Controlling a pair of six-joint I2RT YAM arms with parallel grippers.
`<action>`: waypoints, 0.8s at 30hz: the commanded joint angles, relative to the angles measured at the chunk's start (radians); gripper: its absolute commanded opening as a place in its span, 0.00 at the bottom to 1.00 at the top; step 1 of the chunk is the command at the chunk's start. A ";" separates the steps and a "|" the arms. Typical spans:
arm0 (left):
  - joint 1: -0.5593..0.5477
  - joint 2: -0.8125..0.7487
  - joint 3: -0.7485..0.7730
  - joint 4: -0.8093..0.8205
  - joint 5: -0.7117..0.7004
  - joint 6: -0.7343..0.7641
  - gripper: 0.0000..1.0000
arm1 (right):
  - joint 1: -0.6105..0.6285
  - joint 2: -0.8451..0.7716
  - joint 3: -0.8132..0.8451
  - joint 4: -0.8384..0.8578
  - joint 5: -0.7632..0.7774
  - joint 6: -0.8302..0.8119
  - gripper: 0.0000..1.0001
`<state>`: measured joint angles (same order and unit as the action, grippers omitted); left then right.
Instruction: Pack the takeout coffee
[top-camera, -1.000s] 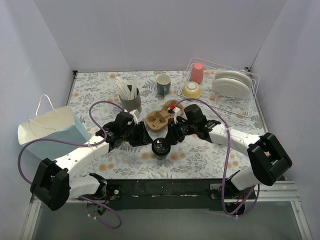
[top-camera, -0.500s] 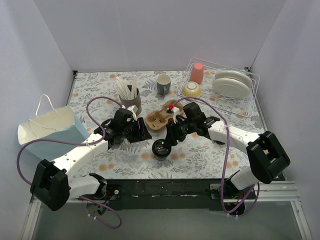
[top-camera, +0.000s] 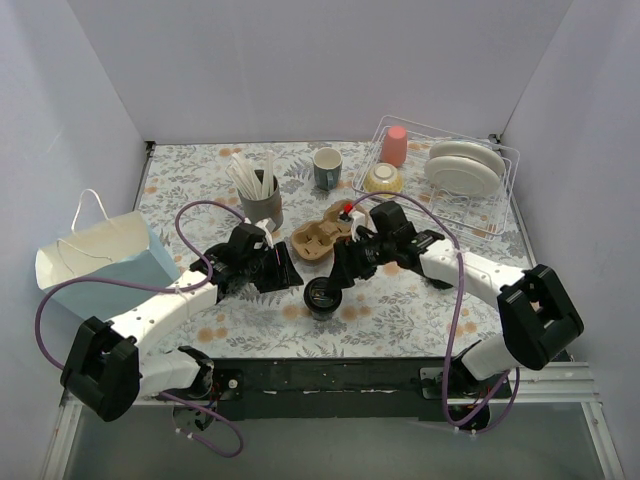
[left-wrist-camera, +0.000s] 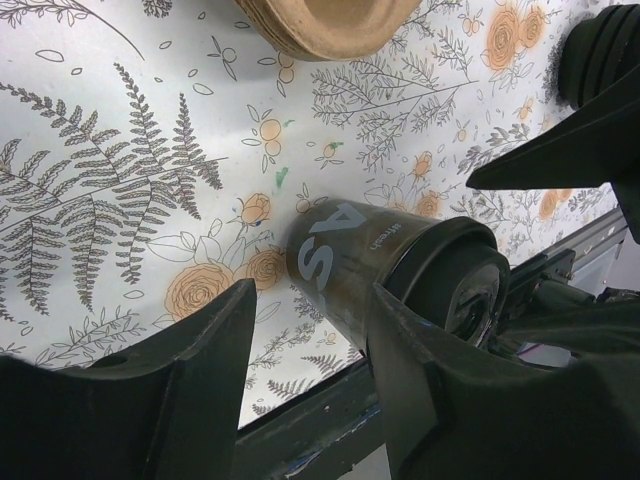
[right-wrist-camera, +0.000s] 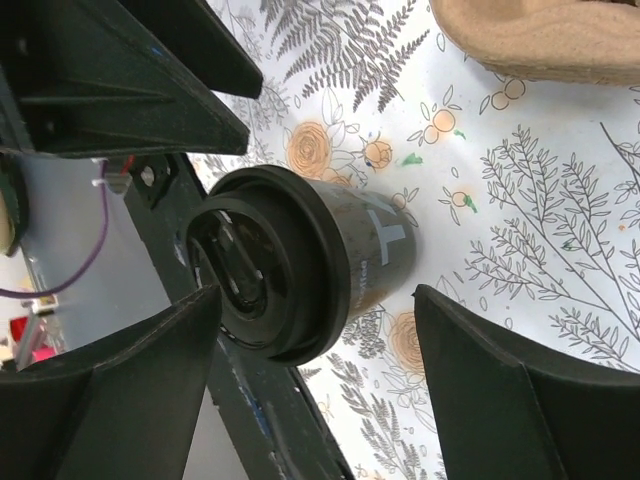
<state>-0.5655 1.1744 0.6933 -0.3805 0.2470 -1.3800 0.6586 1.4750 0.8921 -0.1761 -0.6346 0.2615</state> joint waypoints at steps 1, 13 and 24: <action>0.004 -0.036 -0.020 0.026 0.003 -0.011 0.47 | -0.005 -0.082 -0.015 0.075 0.027 0.173 0.86; 0.003 -0.056 -0.077 0.075 0.047 -0.033 0.47 | 0.018 -0.384 -0.340 0.317 0.318 0.731 0.86; 0.003 -0.044 -0.118 0.127 0.089 -0.051 0.47 | 0.127 -0.440 -0.418 0.378 0.483 0.877 0.83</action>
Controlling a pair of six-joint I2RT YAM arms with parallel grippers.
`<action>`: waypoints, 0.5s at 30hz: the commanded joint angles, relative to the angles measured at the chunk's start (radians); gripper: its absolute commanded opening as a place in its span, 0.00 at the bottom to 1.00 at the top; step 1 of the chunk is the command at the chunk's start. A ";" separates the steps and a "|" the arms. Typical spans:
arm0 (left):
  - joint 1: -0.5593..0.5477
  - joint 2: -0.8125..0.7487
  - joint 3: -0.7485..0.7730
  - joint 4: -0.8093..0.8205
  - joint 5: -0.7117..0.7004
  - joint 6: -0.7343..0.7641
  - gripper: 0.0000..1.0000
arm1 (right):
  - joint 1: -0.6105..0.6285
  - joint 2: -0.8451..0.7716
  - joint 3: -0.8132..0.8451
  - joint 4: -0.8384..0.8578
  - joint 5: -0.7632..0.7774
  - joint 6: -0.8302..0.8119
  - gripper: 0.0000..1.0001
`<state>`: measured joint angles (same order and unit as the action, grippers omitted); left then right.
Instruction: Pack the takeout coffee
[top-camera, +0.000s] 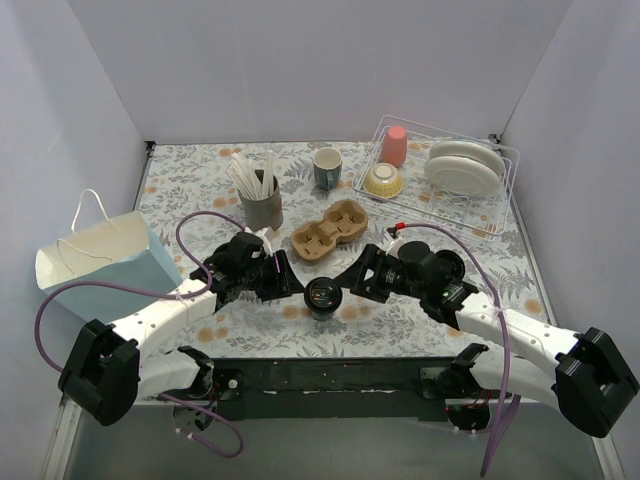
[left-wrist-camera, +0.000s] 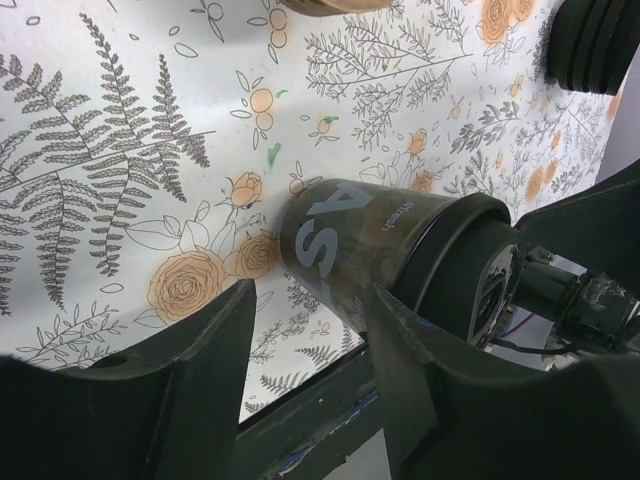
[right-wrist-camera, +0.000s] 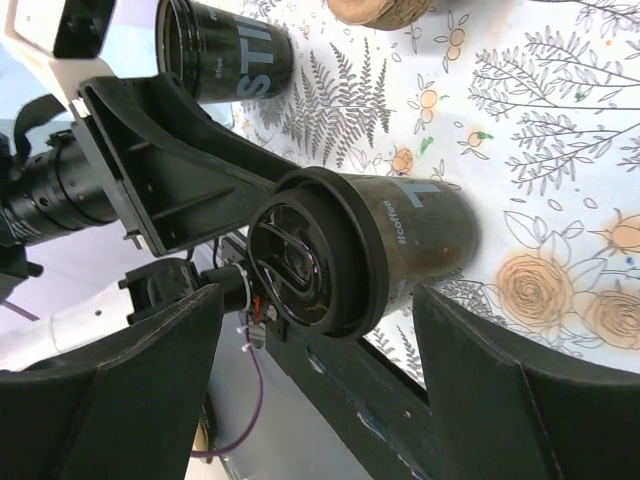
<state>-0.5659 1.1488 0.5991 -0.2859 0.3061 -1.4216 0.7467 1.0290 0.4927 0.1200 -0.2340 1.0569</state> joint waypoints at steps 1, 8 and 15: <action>0.003 -0.017 -0.027 0.033 0.033 -0.010 0.47 | 0.060 0.017 -0.020 0.083 0.093 0.092 0.83; 0.003 -0.038 -0.061 0.044 0.039 -0.019 0.48 | 0.128 0.042 -0.006 0.037 0.177 0.104 0.82; 0.001 -0.055 -0.105 0.083 0.073 -0.045 0.48 | 0.141 0.068 0.009 0.036 0.200 0.083 0.75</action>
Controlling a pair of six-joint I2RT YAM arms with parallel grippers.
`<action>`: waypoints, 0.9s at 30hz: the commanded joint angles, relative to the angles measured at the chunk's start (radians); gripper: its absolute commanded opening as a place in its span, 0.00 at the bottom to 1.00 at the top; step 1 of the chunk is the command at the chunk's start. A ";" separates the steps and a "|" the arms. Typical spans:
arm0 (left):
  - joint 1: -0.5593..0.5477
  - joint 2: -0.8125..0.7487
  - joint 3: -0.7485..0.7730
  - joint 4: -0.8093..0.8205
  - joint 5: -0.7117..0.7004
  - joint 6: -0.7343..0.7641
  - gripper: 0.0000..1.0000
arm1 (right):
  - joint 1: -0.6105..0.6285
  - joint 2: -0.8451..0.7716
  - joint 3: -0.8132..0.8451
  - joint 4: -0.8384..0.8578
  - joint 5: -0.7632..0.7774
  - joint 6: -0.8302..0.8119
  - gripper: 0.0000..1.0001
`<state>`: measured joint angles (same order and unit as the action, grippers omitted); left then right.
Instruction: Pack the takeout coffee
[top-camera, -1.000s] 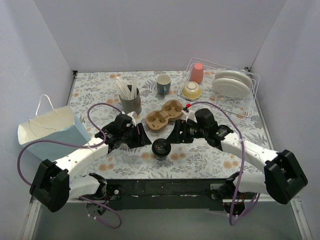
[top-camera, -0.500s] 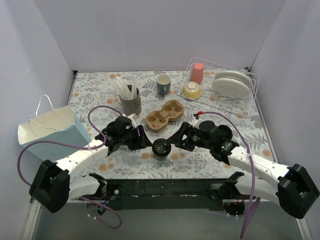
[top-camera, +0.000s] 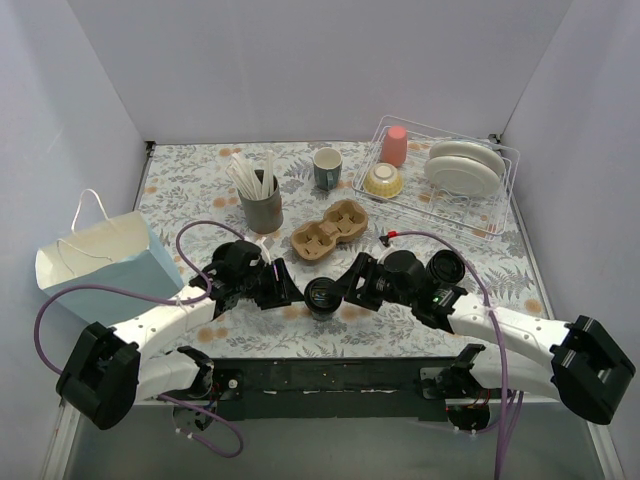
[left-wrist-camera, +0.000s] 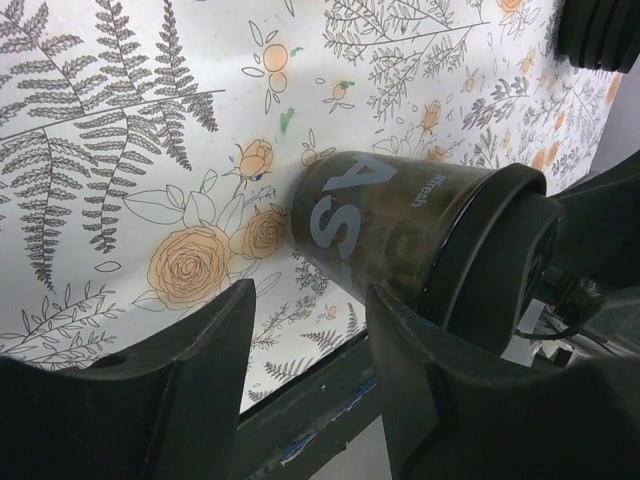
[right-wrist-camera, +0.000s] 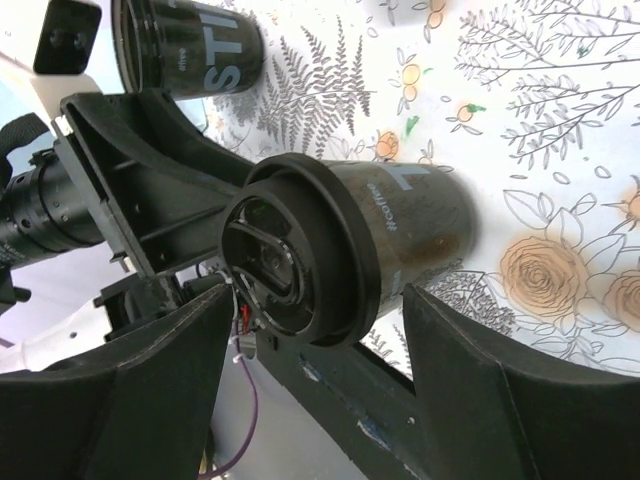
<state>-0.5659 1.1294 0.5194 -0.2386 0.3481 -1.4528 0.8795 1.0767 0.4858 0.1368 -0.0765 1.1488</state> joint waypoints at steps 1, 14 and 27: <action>0.000 -0.037 -0.028 0.041 0.032 -0.015 0.48 | 0.010 0.028 0.022 0.023 0.038 -0.014 0.74; -0.008 -0.052 -0.035 0.022 0.008 -0.034 0.47 | 0.015 0.112 0.053 0.058 0.020 -0.104 0.57; 0.000 -0.023 0.249 -0.256 -0.201 0.086 0.50 | 0.013 0.149 0.094 -0.022 0.003 -0.274 0.46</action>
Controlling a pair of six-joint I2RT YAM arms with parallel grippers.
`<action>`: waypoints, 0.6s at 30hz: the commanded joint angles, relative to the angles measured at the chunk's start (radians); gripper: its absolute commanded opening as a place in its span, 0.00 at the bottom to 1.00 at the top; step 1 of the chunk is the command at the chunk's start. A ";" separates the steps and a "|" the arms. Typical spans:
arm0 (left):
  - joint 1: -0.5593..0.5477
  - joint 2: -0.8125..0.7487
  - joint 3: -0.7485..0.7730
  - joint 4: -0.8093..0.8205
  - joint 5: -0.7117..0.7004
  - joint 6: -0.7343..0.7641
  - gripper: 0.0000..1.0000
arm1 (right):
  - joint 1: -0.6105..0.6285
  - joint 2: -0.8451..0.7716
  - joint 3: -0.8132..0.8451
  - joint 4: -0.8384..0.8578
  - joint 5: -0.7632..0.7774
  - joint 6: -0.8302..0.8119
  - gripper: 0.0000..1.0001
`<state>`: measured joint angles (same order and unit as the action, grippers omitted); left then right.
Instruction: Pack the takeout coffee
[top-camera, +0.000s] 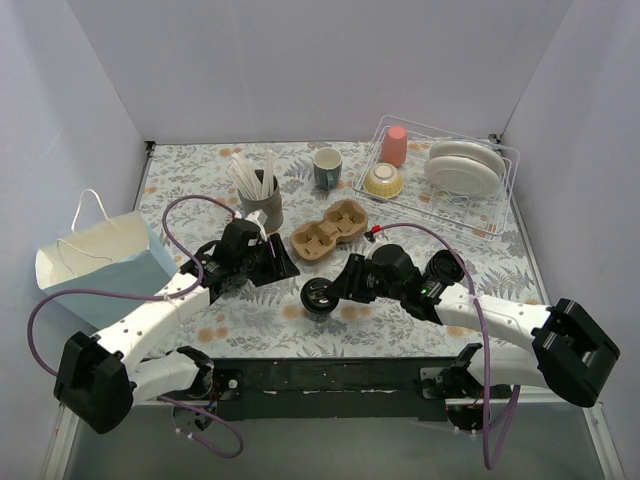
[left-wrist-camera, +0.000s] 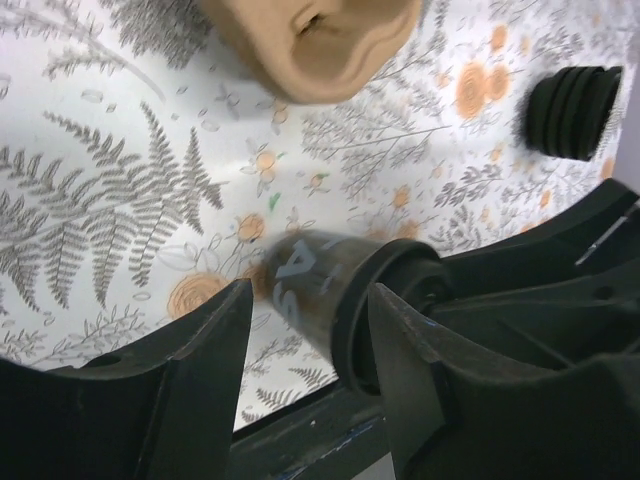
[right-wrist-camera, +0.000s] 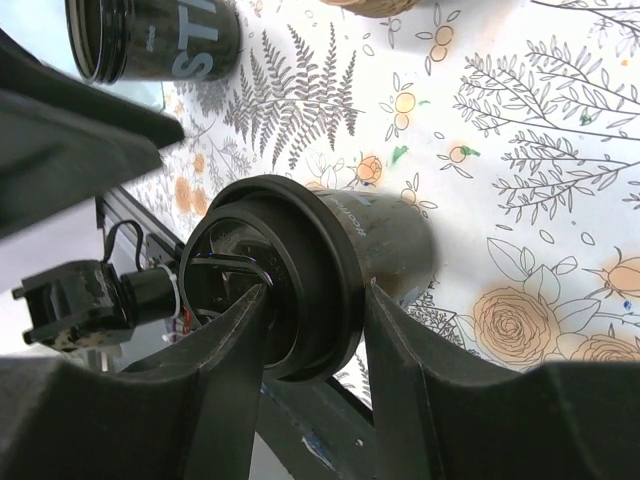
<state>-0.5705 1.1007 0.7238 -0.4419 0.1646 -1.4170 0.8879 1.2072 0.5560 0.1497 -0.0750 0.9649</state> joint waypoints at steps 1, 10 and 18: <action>0.004 -0.001 0.040 -0.038 0.005 0.050 0.50 | 0.005 0.020 0.038 -0.036 -0.003 -0.098 0.46; 0.004 -0.076 -0.090 0.101 0.162 -0.002 0.45 | 0.005 0.025 0.051 -0.055 0.004 -0.117 0.44; 0.004 -0.061 -0.146 0.183 0.236 -0.020 0.44 | 0.006 0.032 0.045 -0.042 0.000 -0.115 0.42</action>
<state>-0.5697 1.0473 0.5934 -0.3275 0.3435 -1.4223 0.8879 1.2240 0.5819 0.1333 -0.0906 0.8848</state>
